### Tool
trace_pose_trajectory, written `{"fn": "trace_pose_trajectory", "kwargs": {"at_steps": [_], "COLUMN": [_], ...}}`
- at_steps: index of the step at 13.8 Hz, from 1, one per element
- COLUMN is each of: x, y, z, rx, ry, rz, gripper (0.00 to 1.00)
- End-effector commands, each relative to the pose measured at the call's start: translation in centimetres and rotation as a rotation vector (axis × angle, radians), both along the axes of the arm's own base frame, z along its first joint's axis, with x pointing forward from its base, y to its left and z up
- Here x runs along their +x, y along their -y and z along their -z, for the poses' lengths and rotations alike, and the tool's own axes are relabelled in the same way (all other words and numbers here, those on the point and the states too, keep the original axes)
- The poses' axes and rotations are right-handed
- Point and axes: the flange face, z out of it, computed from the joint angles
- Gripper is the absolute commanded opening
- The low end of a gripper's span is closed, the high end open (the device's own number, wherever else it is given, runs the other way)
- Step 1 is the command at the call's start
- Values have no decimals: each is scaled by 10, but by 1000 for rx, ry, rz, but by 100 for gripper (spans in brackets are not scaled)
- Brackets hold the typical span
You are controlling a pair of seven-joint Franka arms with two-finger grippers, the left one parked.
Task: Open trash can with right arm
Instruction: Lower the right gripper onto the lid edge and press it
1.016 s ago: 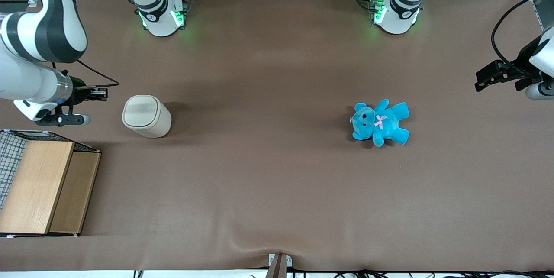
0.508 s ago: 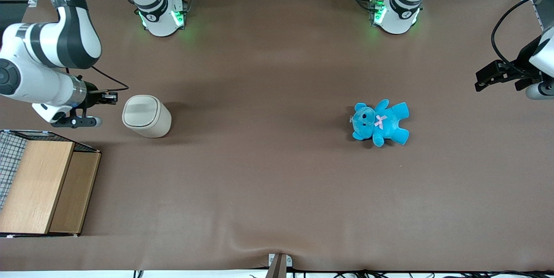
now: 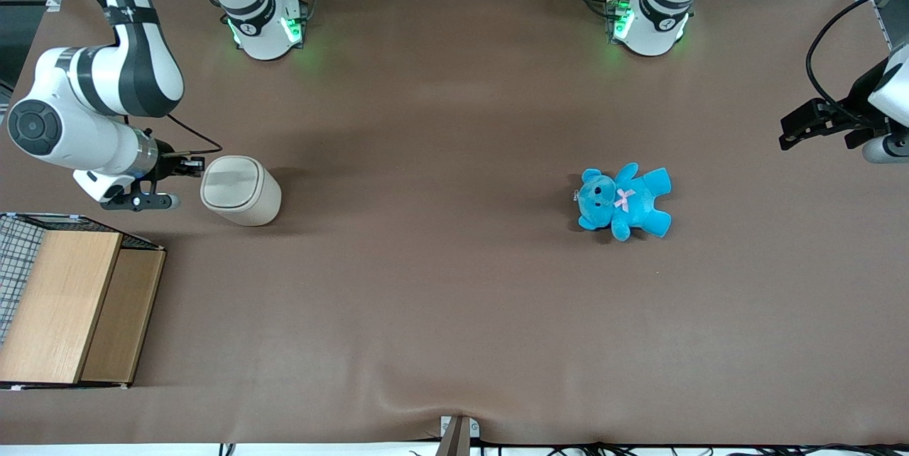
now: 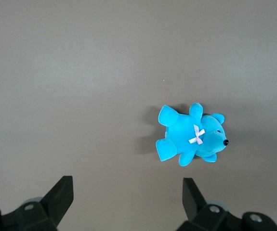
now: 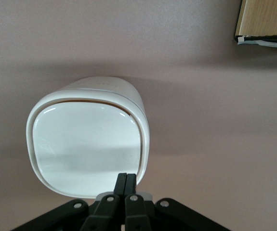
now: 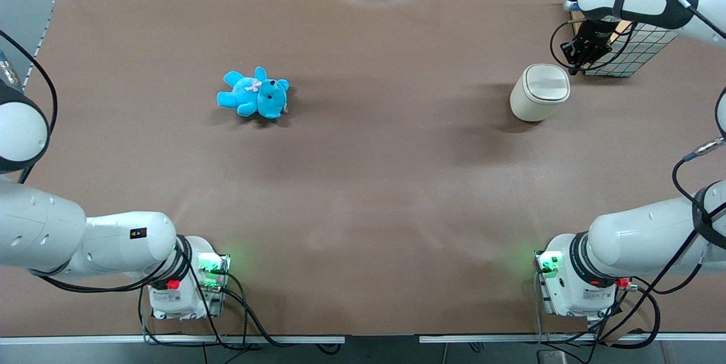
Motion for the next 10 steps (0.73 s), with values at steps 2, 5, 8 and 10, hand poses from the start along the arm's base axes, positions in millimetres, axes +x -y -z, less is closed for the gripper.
{"fn": "trace_pose_trajectory", "kwargs": {"at_steps": [2, 5, 8, 10], "x": [-5, -2, -2, -1], "y": [-1, 1, 1, 4], "z": [17, 29, 34, 39], "rx": [10, 12, 12, 12], "ry": [25, 33, 26, 30], "rz": [19, 24, 25, 29], "gripper": [0, 0, 0, 0]}}
